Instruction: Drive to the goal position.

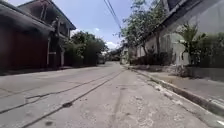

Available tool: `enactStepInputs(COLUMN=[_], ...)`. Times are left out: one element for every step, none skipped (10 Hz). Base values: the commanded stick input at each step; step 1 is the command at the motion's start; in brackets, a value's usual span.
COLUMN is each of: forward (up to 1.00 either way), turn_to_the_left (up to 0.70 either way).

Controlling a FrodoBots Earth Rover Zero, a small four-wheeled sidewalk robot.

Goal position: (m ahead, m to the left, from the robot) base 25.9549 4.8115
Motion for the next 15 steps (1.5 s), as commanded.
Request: enactStepInputs(forward=[0.99,1.00,1.00,1.00,1.00,1.00,1.00,1.00,1.00,1.00,1.00,1.00,1.00,1.00,1.00], turn_to_the_left=[0.00,0.00,0.00,0.00,0.00,0.00,0.00,0.00,0.00,0.00,0.00,0.00,0.00,0.00,0.00])
